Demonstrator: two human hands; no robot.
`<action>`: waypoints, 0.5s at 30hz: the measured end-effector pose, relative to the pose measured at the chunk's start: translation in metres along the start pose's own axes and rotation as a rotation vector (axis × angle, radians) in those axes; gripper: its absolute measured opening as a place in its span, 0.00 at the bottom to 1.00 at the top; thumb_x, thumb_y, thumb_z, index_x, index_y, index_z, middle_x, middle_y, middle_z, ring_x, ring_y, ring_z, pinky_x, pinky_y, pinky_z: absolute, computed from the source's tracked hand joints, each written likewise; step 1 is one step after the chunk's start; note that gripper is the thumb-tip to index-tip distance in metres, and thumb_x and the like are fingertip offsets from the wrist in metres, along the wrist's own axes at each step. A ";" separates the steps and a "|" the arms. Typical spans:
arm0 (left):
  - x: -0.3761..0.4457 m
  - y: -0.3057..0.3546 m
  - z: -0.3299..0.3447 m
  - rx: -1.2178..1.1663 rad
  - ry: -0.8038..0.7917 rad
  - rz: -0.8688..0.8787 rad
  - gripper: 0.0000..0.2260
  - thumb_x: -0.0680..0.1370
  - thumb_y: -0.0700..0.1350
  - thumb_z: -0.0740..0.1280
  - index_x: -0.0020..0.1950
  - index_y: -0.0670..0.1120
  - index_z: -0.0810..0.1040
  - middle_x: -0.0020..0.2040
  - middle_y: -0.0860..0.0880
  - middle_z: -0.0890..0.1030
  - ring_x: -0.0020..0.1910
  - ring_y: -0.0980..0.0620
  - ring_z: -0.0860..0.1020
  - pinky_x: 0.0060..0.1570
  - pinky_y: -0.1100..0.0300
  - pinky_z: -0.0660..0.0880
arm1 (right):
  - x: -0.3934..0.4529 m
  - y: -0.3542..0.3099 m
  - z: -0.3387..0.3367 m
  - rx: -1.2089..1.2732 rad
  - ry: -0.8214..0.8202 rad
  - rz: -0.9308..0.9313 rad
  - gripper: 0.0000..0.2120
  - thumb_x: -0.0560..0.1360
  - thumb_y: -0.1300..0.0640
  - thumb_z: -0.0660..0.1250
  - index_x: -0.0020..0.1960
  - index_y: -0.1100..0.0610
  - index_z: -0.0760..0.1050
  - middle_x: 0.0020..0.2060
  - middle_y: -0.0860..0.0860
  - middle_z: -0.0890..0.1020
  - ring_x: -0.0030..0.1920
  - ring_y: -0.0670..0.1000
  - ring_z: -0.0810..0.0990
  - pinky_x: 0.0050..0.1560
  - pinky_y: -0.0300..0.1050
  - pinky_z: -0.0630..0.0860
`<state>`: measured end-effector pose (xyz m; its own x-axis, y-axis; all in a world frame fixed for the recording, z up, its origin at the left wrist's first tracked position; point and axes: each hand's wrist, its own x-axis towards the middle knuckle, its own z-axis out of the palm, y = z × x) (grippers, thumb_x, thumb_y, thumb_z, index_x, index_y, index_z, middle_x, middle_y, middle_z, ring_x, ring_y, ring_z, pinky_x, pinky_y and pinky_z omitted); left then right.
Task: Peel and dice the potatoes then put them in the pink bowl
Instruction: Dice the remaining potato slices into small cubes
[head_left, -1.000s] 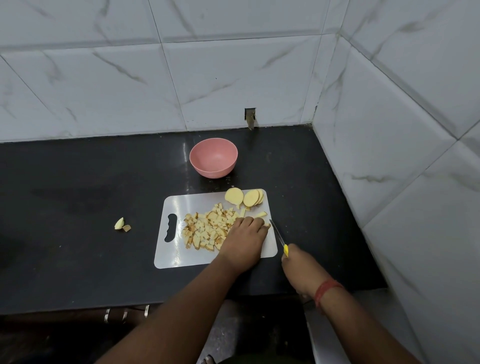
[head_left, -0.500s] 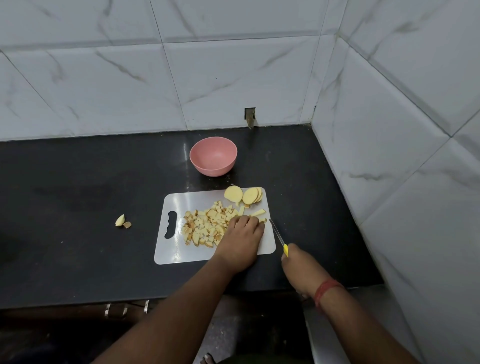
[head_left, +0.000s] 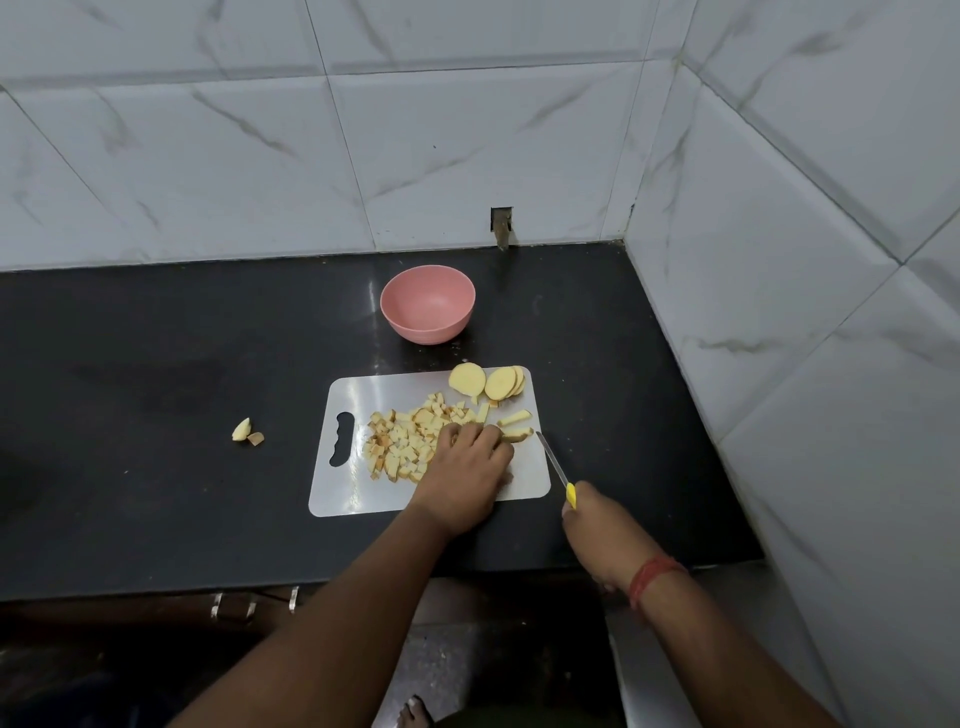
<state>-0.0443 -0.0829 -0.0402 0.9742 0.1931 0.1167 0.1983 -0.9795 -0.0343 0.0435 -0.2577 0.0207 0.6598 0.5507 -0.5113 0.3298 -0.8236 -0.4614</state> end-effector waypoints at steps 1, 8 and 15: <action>0.000 -0.001 0.000 0.001 -0.009 -0.020 0.17 0.79 0.51 0.54 0.62 0.47 0.75 0.61 0.46 0.75 0.59 0.43 0.72 0.63 0.44 0.69 | 0.000 0.001 0.000 0.002 0.003 -0.006 0.06 0.82 0.56 0.53 0.49 0.56 0.65 0.42 0.54 0.75 0.41 0.54 0.76 0.40 0.43 0.69; 0.013 0.011 0.000 0.032 -0.039 -0.027 0.20 0.82 0.54 0.58 0.69 0.45 0.73 0.63 0.46 0.74 0.62 0.43 0.71 0.66 0.41 0.65 | 0.000 0.003 -0.001 0.022 0.003 -0.014 0.06 0.82 0.55 0.54 0.50 0.57 0.67 0.44 0.55 0.77 0.44 0.55 0.77 0.42 0.43 0.70; 0.020 0.017 -0.001 -0.049 -0.029 -0.047 0.16 0.82 0.53 0.56 0.63 0.47 0.76 0.59 0.48 0.76 0.60 0.45 0.72 0.67 0.43 0.65 | 0.004 0.005 -0.002 0.018 0.013 -0.006 0.06 0.82 0.55 0.54 0.49 0.57 0.66 0.42 0.55 0.76 0.41 0.55 0.76 0.39 0.43 0.70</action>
<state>-0.0215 -0.0958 -0.0374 0.9667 0.2400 0.0885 0.2392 -0.9708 0.0195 0.0493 -0.2598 0.0181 0.6666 0.5537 -0.4991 0.3213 -0.8176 -0.4778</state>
